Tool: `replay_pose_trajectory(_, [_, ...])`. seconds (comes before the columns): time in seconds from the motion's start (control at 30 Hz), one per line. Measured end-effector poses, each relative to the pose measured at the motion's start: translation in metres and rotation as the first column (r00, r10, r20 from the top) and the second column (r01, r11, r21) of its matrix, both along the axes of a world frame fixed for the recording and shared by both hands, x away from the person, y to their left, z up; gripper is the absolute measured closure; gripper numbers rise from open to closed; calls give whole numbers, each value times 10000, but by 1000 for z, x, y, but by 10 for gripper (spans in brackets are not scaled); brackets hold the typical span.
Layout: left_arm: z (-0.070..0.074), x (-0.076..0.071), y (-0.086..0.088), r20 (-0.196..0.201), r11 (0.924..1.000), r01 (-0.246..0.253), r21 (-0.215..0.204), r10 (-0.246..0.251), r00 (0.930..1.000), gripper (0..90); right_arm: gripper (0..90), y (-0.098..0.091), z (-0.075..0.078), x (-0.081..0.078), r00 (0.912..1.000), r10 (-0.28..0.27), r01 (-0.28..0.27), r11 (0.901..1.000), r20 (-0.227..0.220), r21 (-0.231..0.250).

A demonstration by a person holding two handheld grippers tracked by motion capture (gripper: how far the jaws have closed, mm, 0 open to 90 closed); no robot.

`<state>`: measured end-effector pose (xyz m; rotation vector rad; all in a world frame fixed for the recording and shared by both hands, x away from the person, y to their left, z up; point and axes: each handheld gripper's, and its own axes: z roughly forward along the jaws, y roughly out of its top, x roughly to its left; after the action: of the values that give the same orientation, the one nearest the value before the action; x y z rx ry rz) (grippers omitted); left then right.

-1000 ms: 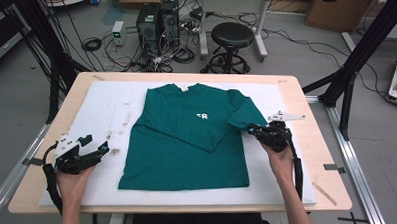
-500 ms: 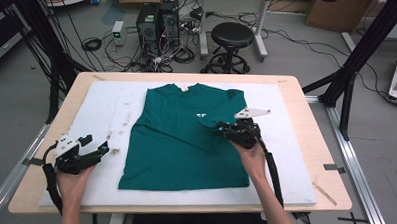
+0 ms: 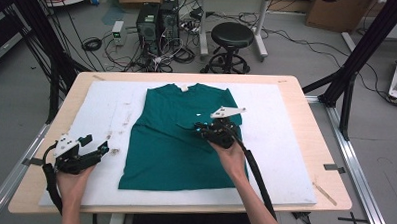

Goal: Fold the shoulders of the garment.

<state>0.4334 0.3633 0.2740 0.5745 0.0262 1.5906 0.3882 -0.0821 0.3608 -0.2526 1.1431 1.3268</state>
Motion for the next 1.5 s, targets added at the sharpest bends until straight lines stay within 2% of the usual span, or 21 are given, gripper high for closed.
replay_pose_trajectory(0.27, [0, 0, 0, 6, 10000, 2, -5, -2, 10000, 320, 850, 26, -3, 2, 9996, 287, -285, 9988, 32, -394])
replay_pose_trajectory(0.47, [0, 0, 0, -9, 10000, -41, 0, 41, 10000, 320, 849, 38, -4, 5, 9973, 735, -732, 9954, 17, -617])
replay_pose_trajectory(0.73, [0, 0, 0, -17, 10000, -15, -9, 15, 10000, 320, 848, 51, -4, 15, 9976, 657, -673, 9944, -227, -810])
replay_pose_trajectory(0.97, [0, 0, 0, -30, 10000, -10, -12, 10, 10000, 320, 847, 57, -5, 17, 9941, 1055, -1074, 9900, -256, -918])
replay_pose_trajectory(1.1, [0, 0, 0, -40, 10000, -3, -13, 2, 10000, 320, 831, 62, -6, 23, 9960, 789, -829, 9910, -425, -1049])
replay_pose_trajectory(1.2, [0, 0, 0, -38, 10000, -3, -13, 3, 10000, 320, 767, 65, -6, 26, 9962, 707, -761, 9905, -507, -1147])
replay_pose_trajectory(1.27, [0, 0, 0, -43, 10000, 9, -11, -9, 10000, 320, 648, 65, -6, 26, 9958, 733, -793, 9899, -546, -1172])
replay_pose_trajectory(1.4, [0, 0, 0, -47, 10000, 4, -3, -4, 10000, 320, 425, 61, -6, 23, 9968, 596, -641, 9940, -526, -885])
replay_pose_trajectory(1.5, [1, 0, 0, -58, 10000, 25, -2, -25, 10000, 320, 369, 54, -7, 19, 9990, 314, -334, 9975, -324, -618])
